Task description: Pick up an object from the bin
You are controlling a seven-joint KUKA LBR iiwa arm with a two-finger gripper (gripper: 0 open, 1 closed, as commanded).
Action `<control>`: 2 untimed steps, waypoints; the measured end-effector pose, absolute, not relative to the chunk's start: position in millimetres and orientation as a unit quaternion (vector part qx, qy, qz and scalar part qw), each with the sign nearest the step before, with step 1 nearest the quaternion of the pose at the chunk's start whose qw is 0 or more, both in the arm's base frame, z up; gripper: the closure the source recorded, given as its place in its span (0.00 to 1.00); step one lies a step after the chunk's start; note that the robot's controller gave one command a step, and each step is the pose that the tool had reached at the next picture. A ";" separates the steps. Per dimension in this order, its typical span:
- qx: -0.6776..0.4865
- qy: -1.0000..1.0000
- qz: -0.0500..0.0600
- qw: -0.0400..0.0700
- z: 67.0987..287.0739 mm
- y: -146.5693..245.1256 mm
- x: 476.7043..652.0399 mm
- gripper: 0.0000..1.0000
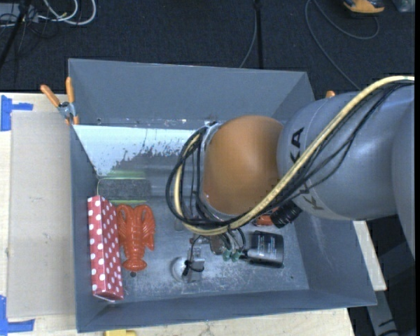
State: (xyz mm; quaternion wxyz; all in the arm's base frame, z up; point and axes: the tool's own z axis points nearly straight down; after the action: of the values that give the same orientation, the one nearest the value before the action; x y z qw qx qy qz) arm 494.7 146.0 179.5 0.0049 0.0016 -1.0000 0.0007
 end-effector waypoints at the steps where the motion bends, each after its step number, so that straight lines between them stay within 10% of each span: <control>1: 0.000 -1.000 0.000 0.001 183.9 145.2 496.4 0.00; 2: 0.024 -1.000 0.000 0.003 155.7 107.0 524.1 0.00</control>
Offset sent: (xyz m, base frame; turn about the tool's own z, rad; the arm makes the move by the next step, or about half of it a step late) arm 0.0381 -0.0548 -0.0340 -0.0545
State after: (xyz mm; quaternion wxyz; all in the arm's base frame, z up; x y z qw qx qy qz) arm 524.1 107.0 155.7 0.0029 0.0242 -0.9997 -0.0001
